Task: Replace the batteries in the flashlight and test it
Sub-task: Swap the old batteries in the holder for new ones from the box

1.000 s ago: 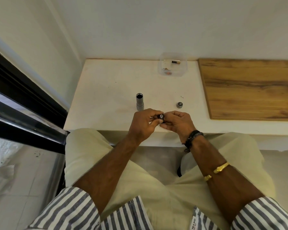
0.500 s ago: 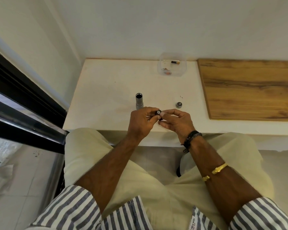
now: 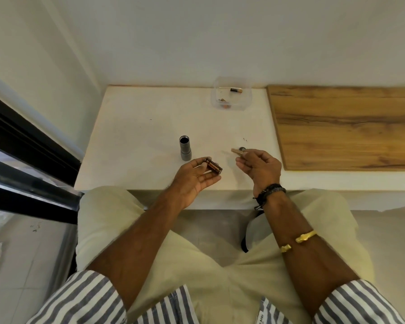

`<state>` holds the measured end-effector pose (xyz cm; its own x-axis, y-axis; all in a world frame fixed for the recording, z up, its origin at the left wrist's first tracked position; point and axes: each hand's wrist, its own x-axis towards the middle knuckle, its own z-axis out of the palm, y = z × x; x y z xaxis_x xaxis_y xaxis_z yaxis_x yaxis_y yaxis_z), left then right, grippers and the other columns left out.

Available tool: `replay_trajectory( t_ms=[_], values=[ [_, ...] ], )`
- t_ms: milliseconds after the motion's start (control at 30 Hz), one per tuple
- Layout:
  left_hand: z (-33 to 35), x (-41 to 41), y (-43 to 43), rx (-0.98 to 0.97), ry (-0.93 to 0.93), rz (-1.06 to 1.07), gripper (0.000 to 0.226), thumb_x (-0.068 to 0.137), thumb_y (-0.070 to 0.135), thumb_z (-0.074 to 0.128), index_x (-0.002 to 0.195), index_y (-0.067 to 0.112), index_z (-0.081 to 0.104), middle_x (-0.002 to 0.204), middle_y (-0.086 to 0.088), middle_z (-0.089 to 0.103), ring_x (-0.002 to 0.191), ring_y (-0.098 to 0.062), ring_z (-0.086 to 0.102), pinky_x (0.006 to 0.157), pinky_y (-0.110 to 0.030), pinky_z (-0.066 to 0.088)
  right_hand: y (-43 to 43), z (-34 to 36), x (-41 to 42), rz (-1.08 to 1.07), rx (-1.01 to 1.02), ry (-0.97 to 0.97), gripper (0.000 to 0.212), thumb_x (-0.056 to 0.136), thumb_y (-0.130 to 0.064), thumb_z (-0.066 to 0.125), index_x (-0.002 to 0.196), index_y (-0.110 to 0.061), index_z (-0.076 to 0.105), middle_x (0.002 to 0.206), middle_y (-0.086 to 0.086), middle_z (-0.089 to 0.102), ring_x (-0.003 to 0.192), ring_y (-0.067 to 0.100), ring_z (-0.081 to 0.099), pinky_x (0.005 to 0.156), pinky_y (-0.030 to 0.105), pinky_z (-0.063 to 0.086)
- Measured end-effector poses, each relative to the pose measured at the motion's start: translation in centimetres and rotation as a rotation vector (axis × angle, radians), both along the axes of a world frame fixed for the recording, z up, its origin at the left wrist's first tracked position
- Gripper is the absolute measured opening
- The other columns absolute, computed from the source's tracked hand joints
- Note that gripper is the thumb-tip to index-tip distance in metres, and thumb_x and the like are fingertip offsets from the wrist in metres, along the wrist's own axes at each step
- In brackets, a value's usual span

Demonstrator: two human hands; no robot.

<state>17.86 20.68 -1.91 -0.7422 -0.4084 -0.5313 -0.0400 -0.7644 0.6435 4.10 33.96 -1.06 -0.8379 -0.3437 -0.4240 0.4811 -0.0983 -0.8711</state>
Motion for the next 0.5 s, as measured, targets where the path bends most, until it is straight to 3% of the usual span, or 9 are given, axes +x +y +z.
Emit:
replay_trajectory(
  t_ms=[100,200,300,400,500],
  values=[
    [-0.2,0.0,0.0,0.072,-0.005,0.038,0.023,0.099,0.007,0.056,0.119,-0.005,0.059,0.115,-0.027,0.067,0.111,-0.04,0.067,0.087,-0.045,0.06,0.3,-0.5,-1.7,-0.119,0.056,0.006,0.01,0.082,0.002,0.077,0.09,-0.004,0.074,0.091,0.018,0.077,0.074,0.025,0.076,0.069,0.032,0.063],
    [-0.4,0.1,-0.1,-0.024,-0.04,0.038,0.026,0.094,0.013,0.067,0.116,-0.001,0.062,0.112,-0.023,0.069,0.105,-0.034,0.07,0.081,-0.039,0.061,0.2,-1.2,-2.9,-0.16,0.167,0.071,0.01,0.081,-0.001,0.08,0.087,-0.007,0.075,0.082,0.009,0.077,0.07,0.021,0.075,0.061,0.027,0.061],
    [-0.7,0.1,-0.3,-0.074,-0.04,0.022,0.023,0.095,0.011,0.063,0.118,0.006,0.065,0.109,-0.017,0.072,0.106,-0.032,0.07,0.078,-0.036,0.06,-0.3,-2.3,-3.5,-0.156,0.329,0.176,0.01,0.079,-0.007,0.081,0.087,-0.011,0.077,0.079,0.005,0.076,0.071,0.021,0.074,0.053,0.025,0.058],
    [-0.7,0.2,-0.5,-0.038,0.005,-0.004,0.028,0.099,0.005,0.056,0.126,0.005,0.062,0.11,-0.016,0.068,0.108,-0.032,0.069,0.082,-0.038,0.06,-0.7,-3.3,-4.0,-0.111,0.472,0.298,0.009,0.081,-0.012,0.08,0.09,-0.016,0.078,0.084,0.005,0.076,0.081,0.026,0.075,0.068,0.038,0.064],
    [-0.5,0.1,-0.4,-0.006,0.048,-0.013,0.031,0.1,0.001,0.051,0.13,0.0,0.055,0.115,-0.017,0.068,0.108,-0.034,0.069,0.085,-0.042,0.059,-0.9,-3.7,-4.0,-0.018,0.621,0.455,0.011,0.083,-0.02,0.078,0.094,-0.021,0.079,0.091,-0.002,0.077,0.088,0.017,0.072,0.082,0.036,0.06]
  ],
)
